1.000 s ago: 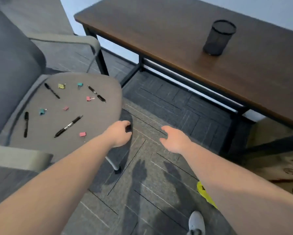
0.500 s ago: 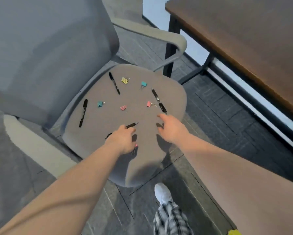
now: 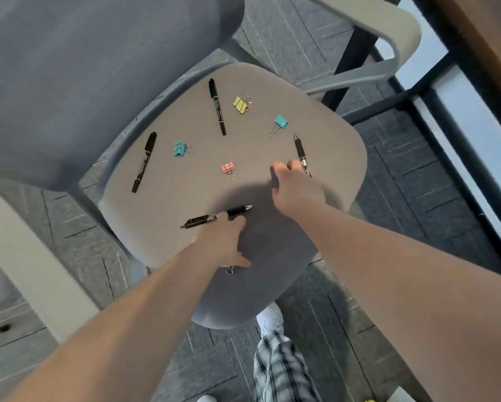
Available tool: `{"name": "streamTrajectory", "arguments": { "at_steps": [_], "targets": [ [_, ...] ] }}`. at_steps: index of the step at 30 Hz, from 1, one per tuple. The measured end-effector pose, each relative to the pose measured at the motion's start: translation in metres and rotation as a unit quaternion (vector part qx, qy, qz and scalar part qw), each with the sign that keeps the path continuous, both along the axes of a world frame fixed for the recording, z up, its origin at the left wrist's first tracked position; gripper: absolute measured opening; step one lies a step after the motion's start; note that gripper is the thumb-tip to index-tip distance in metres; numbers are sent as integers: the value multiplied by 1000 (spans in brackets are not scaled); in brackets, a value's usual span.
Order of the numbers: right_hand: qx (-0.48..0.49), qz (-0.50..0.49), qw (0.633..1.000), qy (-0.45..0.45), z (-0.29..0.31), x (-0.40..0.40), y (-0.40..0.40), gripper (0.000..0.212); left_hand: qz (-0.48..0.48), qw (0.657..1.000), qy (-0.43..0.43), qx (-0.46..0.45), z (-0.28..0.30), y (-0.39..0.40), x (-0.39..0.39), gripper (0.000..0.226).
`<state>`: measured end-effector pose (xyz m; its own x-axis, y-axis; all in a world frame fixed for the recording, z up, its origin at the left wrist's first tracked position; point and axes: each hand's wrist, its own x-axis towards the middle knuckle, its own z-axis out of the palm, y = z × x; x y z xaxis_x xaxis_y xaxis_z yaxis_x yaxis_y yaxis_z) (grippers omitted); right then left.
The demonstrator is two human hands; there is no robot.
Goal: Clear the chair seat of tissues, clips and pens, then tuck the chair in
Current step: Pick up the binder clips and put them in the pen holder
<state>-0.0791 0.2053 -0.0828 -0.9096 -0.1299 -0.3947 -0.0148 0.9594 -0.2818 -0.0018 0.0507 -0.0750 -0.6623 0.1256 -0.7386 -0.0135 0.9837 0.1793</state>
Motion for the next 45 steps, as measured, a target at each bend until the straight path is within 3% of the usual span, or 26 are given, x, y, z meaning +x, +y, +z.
{"name": "streamTrajectory", "arguments": {
  "at_steps": [5,9,15,22,25,29,33,40,45],
  "targets": [
    [13,6,1000,-3,-8,-5,-6,41,-25,1000,6,-1,-7,-1,1,42],
    [25,2,1000,-18,-8,-11,-4,28,-36,999,-3,11,-11,-1,1,23],
    [22,19,998,-51,0,-13,-7,25,23,999,-11,31,-1,-1,-3,21],
    [-59,-28,997,-37,16,-25,-17,21,120,990,67,-7,24,-13,-31,21],
    [-110,-63,992,9,16,-34,-23,26,185,971,151,-5,33,-16,-46,4],
    [-165,-174,971,11,18,-61,-28,17,189,959,209,-25,25,-21,-69,24],
    [-117,-218,969,12,22,-94,-32,31,200,948,243,39,7,-30,-92,34],
    [-106,-252,960,56,9,-128,-40,41,143,973,176,44,-7,-34,-119,66],
    [-68,-240,968,25,-5,-125,-48,41,98,982,144,68,-17,-34,-118,69]
  ]
}}
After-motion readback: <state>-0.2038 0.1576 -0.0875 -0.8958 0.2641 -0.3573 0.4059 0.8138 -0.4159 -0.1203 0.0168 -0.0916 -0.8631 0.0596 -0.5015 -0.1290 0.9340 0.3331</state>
